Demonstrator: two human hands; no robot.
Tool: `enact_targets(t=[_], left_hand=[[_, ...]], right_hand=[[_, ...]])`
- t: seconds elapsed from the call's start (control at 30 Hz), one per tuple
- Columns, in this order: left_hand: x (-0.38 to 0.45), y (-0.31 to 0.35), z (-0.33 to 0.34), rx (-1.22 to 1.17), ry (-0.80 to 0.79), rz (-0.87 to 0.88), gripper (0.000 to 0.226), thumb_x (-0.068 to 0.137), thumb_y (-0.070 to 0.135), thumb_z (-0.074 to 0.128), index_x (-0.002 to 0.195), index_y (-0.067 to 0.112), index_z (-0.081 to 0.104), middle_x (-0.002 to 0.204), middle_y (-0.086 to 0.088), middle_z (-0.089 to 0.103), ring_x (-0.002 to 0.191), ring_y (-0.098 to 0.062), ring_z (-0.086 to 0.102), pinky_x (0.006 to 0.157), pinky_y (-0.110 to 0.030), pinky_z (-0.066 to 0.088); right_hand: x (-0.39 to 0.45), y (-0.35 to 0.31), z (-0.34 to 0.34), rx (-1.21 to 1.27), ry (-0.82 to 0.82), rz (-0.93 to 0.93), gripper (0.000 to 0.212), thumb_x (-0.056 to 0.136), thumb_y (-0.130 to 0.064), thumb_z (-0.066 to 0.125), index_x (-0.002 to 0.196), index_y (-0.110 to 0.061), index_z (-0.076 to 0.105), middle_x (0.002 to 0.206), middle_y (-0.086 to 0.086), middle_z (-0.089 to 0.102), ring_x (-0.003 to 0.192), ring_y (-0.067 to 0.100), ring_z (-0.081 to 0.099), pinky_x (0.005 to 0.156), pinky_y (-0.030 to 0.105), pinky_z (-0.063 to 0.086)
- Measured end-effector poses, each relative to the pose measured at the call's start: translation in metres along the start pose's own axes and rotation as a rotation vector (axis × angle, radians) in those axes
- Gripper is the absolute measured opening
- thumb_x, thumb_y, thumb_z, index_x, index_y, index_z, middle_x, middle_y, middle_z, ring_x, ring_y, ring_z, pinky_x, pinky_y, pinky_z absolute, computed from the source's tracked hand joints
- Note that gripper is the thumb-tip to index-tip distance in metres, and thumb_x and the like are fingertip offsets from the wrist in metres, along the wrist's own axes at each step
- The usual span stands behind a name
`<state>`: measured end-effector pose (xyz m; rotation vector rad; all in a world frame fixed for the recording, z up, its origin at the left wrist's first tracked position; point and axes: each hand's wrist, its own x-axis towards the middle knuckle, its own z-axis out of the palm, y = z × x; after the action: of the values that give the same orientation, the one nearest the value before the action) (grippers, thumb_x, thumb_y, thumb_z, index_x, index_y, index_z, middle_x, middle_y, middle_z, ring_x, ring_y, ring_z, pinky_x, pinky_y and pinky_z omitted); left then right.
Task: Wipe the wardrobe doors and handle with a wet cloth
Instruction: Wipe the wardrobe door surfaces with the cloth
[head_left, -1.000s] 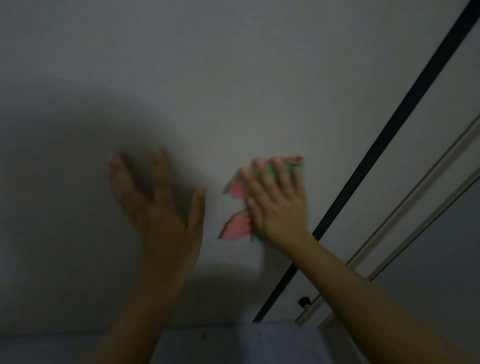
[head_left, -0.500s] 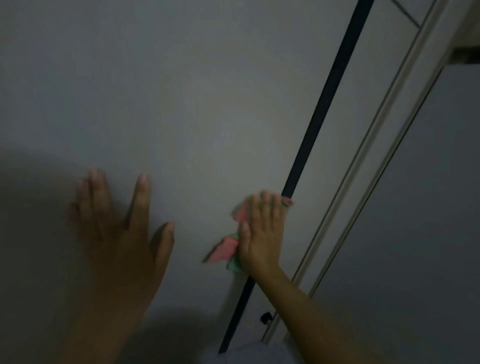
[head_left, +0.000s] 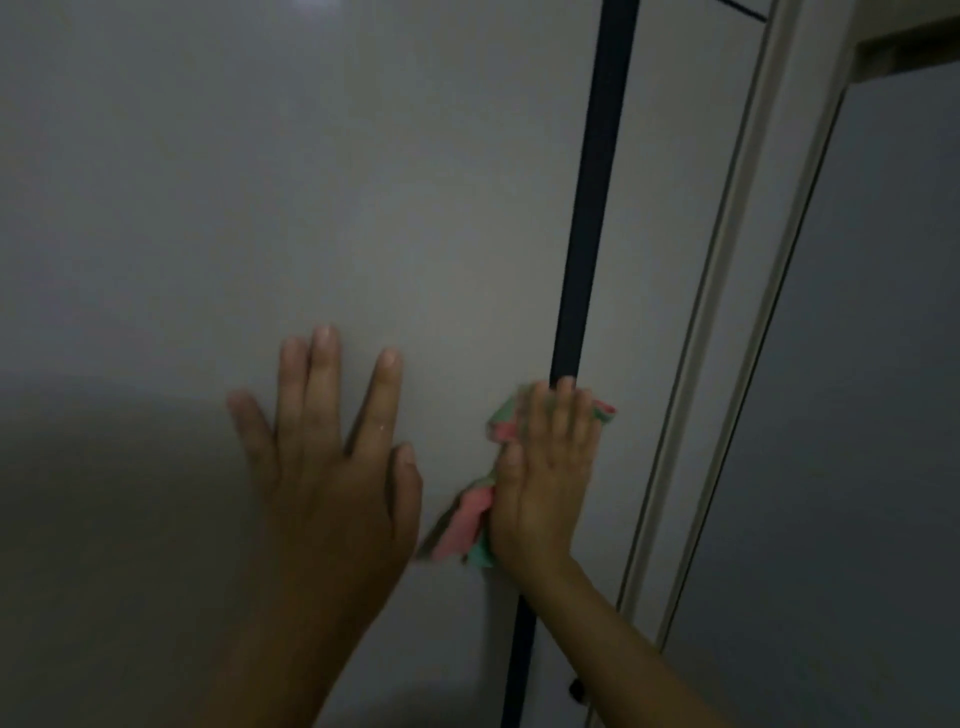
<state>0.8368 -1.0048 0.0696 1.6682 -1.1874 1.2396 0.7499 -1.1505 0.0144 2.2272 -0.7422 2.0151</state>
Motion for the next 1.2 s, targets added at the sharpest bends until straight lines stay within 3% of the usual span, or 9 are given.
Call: enact_targets(t=[0.13, 0.27, 0.33, 0.43, 0.53, 0.67, 0.77, 0.93, 1.2], left_hand=[[0.041, 0.014, 0.002, -0.034, 0.055, 0.081, 0.053, 0.083, 0.018, 0.053, 0.135, 0.007, 0.05, 0.145, -0.028, 0.034, 0.138, -0.041, 0.02, 0.115, -0.052, 0.003], [0.093, 0.032, 0.003, -0.065, 0.125, 0.142, 0.05, 0.083, 0.015, 0.055, 0.133, 0.005, 0.053, 0.143, -0.03, 0.036, 0.137, -0.041, 0.024, 0.115, -0.052, 0.002], [0.11, 0.037, 0.004, -0.052, 0.131, 0.176, 0.052, 0.083, 0.015, 0.055, 0.134, 0.005, 0.051, 0.143, -0.029, 0.036, 0.137, -0.04, 0.024, 0.115, -0.053, 0.002], [0.122, 0.036, 0.004, -0.037, 0.116, 0.202, 0.054, 0.081, 0.013, 0.055, 0.133, 0.002, 0.051, 0.142, -0.029, 0.038, 0.137, -0.039, 0.026, 0.116, -0.053, 0.005], [0.131, 0.035, 0.007, -0.015, 0.134, 0.226, 0.053, 0.082, 0.016, 0.054, 0.133, 0.002, 0.052, 0.14, -0.029, 0.041, 0.134, -0.04, 0.03, 0.114, -0.054, 0.011], [0.131, 0.034, 0.006, -0.021, 0.149, 0.242, 0.051, 0.086, 0.021, 0.047, 0.134, 0.005, 0.048, 0.141, -0.026, 0.038, 0.134, -0.04, 0.03, 0.114, -0.054, 0.011], [0.131, 0.034, 0.007, 0.015, 0.142, 0.26, 0.052, 0.086, 0.023, 0.048, 0.135, 0.006, 0.046, 0.142, -0.023, 0.033, 0.135, -0.04, 0.028, 0.114, -0.054, 0.01], [0.123, 0.039, 0.013, 0.003, 0.097, 0.226, 0.053, 0.088, 0.023, 0.048, 0.137, 0.005, 0.045, 0.144, -0.028, 0.031, 0.138, -0.042, 0.022, 0.114, -0.055, 0.006], [0.072, 0.07, 0.028, -0.032, -0.059, 0.164, 0.056, 0.083, 0.025, 0.047, 0.136, 0.007, 0.049, 0.147, -0.025, 0.029, 0.141, -0.039, 0.019, 0.113, -0.055, 0.005]], right_hand=[[0.045, -0.008, -0.006, 0.03, 0.086, 0.242, 0.054, 0.103, -0.041, 0.006, 0.15, -0.013, 0.006, 0.156, 0.003, 0.008, 0.145, 0.017, -0.001, 0.119, 0.038, -0.004], [0.094, -0.03, -0.009, -0.04, -0.007, -0.237, 0.051, 0.104, -0.036, 0.014, 0.152, -0.027, -0.001, 0.158, -0.004, -0.008, 0.147, 0.023, -0.001, 0.118, 0.045, 0.0], [0.104, -0.001, -0.02, -0.067, -0.007, -0.36, 0.051, 0.104, -0.032, 0.015, 0.152, -0.026, -0.003, 0.159, -0.001, -0.002, 0.147, 0.024, 0.002, 0.118, 0.048, 0.005], [0.123, 0.046, -0.033, -0.046, 0.101, -0.027, 0.05, 0.104, -0.03, 0.011, 0.151, -0.016, 0.003, 0.155, 0.01, 0.016, 0.145, 0.026, 0.008, 0.118, 0.05, 0.009], [0.156, 0.015, -0.028, -0.043, 0.227, 0.182, 0.053, 0.102, -0.033, 0.013, 0.147, -0.005, 0.006, 0.152, 0.015, 0.022, 0.142, 0.032, 0.014, 0.116, 0.048, 0.01], [0.176, -0.034, -0.027, -0.013, 0.031, -0.325, 0.05, 0.101, -0.033, 0.021, 0.147, -0.014, 0.02, 0.153, 0.007, 0.022, 0.144, 0.031, 0.016, 0.118, 0.048, 0.007], [0.198, -0.006, -0.043, -0.045, 0.01, -0.43, 0.05, 0.099, -0.029, 0.027, 0.146, -0.011, 0.03, 0.152, 0.015, 0.033, 0.143, 0.026, 0.015, 0.118, 0.045, 0.004], [0.201, 0.016, -0.041, 0.001, 0.155, -0.125, 0.052, 0.1, -0.028, 0.026, 0.147, -0.007, 0.03, 0.154, 0.019, 0.026, 0.144, 0.035, 0.016, 0.118, 0.051, 0.008], [0.001, 0.041, -0.004, -0.026, 0.102, 0.172, 0.049, 0.106, -0.033, 0.015, 0.153, -0.031, 0.001, 0.161, -0.007, -0.004, 0.148, 0.025, 0.0, 0.118, 0.052, 0.001]])
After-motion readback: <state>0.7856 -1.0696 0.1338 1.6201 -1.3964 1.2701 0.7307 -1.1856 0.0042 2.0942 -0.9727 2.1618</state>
